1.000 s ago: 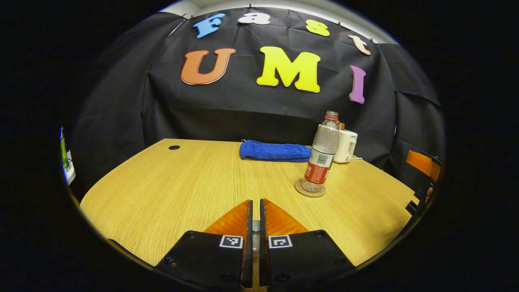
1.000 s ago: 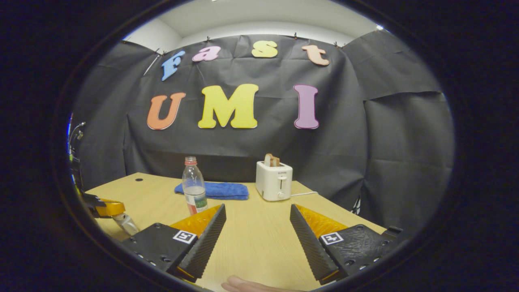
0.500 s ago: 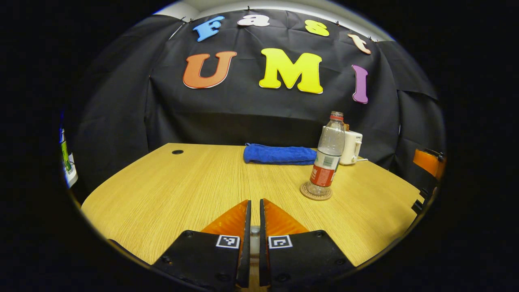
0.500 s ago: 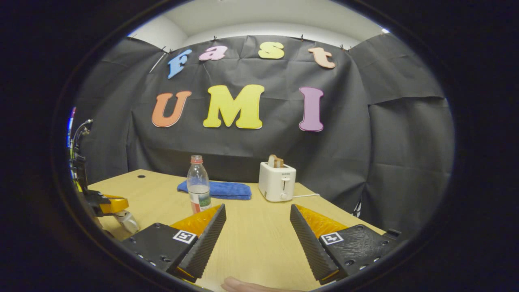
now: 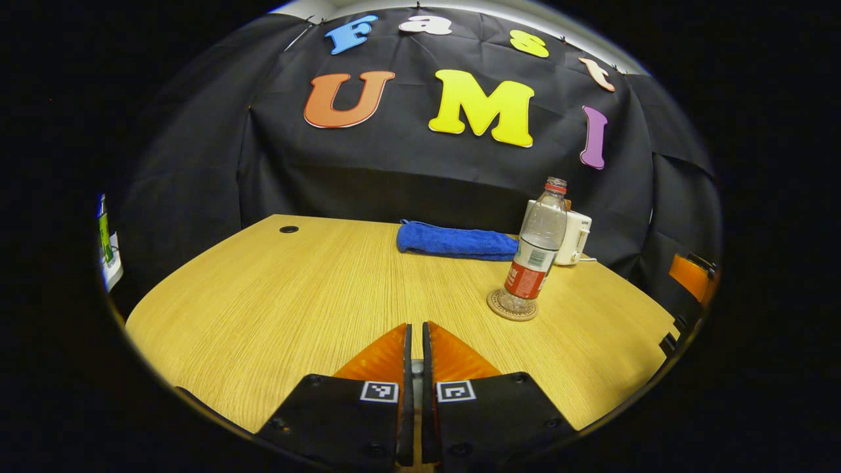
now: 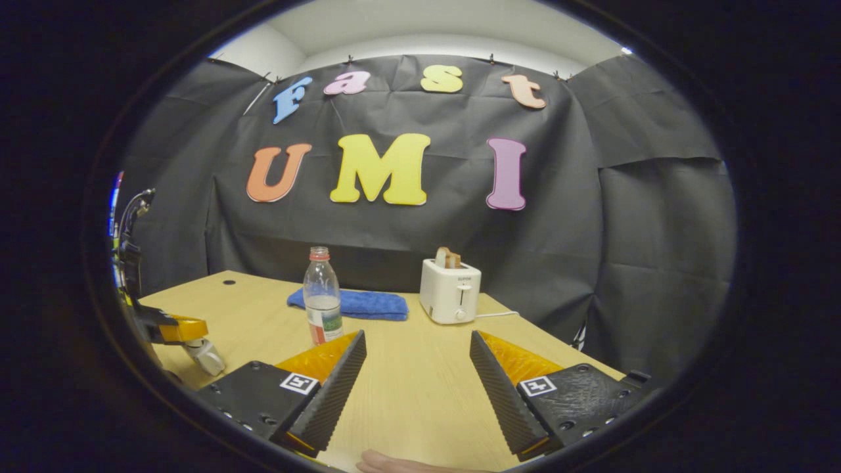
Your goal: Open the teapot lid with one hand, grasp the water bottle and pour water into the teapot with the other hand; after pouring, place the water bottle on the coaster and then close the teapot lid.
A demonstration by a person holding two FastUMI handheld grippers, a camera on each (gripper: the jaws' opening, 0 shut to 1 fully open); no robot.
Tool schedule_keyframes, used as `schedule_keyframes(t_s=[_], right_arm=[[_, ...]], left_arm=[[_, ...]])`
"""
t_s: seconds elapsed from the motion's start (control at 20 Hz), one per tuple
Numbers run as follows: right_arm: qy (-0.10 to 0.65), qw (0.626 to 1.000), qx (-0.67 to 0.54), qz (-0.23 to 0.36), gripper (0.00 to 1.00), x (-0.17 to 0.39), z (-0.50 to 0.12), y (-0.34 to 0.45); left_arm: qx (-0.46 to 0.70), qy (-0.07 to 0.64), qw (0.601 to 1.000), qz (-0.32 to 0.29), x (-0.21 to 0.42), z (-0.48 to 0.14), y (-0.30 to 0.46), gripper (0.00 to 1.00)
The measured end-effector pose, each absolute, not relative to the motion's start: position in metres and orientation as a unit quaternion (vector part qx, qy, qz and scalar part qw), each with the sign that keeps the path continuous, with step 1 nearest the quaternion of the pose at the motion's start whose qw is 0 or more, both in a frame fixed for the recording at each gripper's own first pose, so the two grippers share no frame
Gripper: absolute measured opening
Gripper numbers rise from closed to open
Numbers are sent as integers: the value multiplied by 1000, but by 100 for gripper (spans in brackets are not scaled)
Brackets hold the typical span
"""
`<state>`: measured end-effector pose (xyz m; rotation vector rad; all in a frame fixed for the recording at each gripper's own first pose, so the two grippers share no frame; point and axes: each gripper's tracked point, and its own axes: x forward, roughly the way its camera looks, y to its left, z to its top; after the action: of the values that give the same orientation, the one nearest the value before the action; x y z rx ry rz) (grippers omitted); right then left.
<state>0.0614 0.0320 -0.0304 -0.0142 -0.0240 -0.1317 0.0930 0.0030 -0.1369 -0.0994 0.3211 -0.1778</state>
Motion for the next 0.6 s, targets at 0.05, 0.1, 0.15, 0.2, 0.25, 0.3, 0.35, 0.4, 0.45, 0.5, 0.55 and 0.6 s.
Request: schedule_keyframes(t_s=[0.05, 0.1, 0.15, 0.2, 0.25, 0.3, 0.35, 0.4, 0.45, 0.5, 0.55, 0.6], right_arm=[[-13, 998, -7, -66, 95, 62, -29, 32], [-14, 998, -8, -66, 95, 61, -29, 32], [-15, 998, -8, -66, 95, 61, -29, 32], [-15, 998, -8, -65, 98, 61, -29, 32], [-14, 998, -8, -65, 98, 62, -30, 33], [-13, 998, -8, -64, 98, 62, -31, 33], [-12, 998, -8, -63, 98, 62, -32, 33], [-11, 998, -9, -63, 95, 63, -32, 33], [-11, 998, -9, -64, 95, 63, -31, 33], [-12, 998, -9, -64, 95, 62, -31, 33], [-13, 998, -9, -65, 95, 62, -30, 32], [-15, 998, -9, -66, 98, 62, -30, 32]], left_arm=[[-45, 158, 983, -85, 93, -136, 5, 5], [-40, 145, 986, -74, 94, -130, 8, 5], [-35, 133, 988, -69, 95, -126, 10, 4], [-32, 125, 989, -75, 96, -123, 6, 3], [-30, 122, 989, -81, 96, -125, 3, 3], [-26, 122, 989, -81, 96, -127, 2, 3], [-19, 121, 989, -80, 98, -130, 2, 3], [-11, 119, 990, -76, 98, -131, 3, 3], [-5, 116, 990, -73, 99, -132, 4, 4], [-1, 116, 991, -72, 100, -131, 6, 3], [-1, 119, 990, -71, 100, -132, 6, 3], [-5, 116, 991, -70, 99, -133, 7, 3]])
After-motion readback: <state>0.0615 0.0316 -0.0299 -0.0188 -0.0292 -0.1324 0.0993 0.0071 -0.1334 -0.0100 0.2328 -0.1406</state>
